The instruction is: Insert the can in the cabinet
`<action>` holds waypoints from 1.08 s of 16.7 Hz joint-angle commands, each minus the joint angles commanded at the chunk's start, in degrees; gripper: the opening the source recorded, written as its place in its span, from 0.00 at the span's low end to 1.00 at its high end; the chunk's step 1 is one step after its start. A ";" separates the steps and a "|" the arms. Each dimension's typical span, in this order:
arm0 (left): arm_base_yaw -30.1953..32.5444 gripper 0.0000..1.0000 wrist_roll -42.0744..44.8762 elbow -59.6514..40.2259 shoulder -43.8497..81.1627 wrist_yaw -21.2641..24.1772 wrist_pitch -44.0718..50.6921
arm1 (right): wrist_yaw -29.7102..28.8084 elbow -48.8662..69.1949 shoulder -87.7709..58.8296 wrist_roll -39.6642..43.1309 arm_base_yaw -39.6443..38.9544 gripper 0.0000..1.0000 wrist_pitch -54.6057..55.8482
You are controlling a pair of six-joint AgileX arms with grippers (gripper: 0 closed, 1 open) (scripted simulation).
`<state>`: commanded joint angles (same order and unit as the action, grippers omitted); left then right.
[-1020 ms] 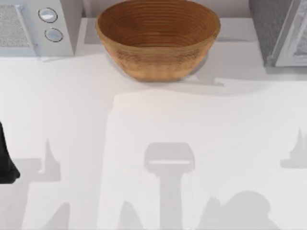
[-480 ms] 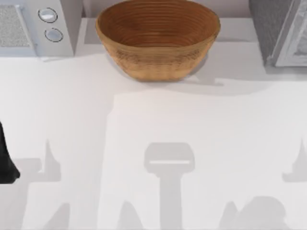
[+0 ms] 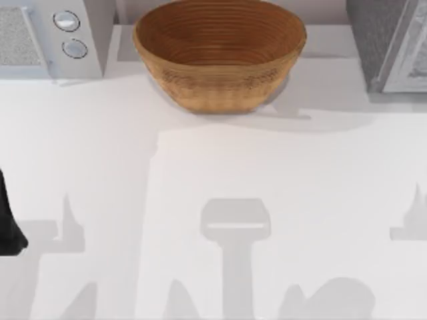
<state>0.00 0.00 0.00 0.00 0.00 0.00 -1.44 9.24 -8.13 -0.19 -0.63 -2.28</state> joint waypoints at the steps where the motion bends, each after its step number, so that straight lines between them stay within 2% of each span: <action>1: 0.00 1.00 0.00 0.00 0.00 0.00 0.00 | -0.47 3.58 -2.94 -0.04 -0.39 0.00 -0.94; 13: 0.00 1.00 0.00 0.00 0.00 0.00 0.00 | -7.01 66.01 -50.08 -0.67 -7.45 0.00 -16.19; 18: 0.00 1.00 0.00 0.00 0.00 0.00 0.00 | -9.18 85.50 -64.06 -0.79 -9.39 0.00 -20.59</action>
<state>0.00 0.00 0.00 0.00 0.00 0.00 -10.62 94.74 -72.18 -0.98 -10.02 -22.88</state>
